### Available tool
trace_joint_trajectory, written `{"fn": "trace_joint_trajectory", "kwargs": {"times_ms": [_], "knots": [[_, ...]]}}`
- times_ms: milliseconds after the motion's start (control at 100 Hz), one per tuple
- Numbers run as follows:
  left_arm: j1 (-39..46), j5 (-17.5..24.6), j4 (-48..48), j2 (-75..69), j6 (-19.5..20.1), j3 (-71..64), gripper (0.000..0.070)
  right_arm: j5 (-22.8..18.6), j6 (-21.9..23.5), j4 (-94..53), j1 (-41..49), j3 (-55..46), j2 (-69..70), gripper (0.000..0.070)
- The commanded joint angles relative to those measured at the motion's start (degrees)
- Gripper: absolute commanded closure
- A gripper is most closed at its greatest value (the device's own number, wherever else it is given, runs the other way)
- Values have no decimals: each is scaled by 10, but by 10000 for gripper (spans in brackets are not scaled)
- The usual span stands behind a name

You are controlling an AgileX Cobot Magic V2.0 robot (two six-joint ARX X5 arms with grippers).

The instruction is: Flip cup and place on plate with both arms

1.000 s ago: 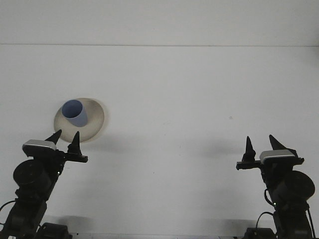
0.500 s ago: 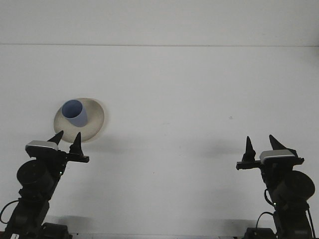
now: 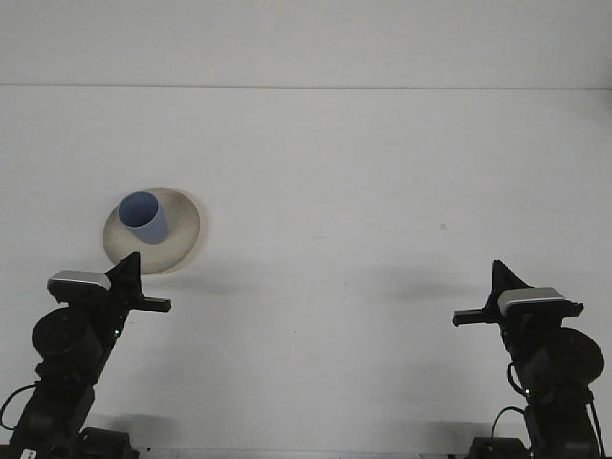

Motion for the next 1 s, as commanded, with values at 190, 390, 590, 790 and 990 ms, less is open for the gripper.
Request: {"fn": "trace_joint_trajectory", "kwargs": {"times_ms": [190, 390, 590, 790, 990], "knots": [[-1, 0, 16, 0, -1, 6, 689, 0, -4, 5, 0, 8, 0, 700], [-1, 0, 17, 0, -2, 6, 689, 0, -4, 5, 0, 8, 0, 700], [-1, 0, 17, 0, -1, 6, 689, 0, -4, 6, 0, 8, 0, 700], [-1, 0, 17, 0, -2, 6, 689, 0, -4, 6, 0, 8, 0, 700], [0, 0, 16, -8, 9, 5, 689, 0, -4, 5, 0, 8, 0, 700]]}}
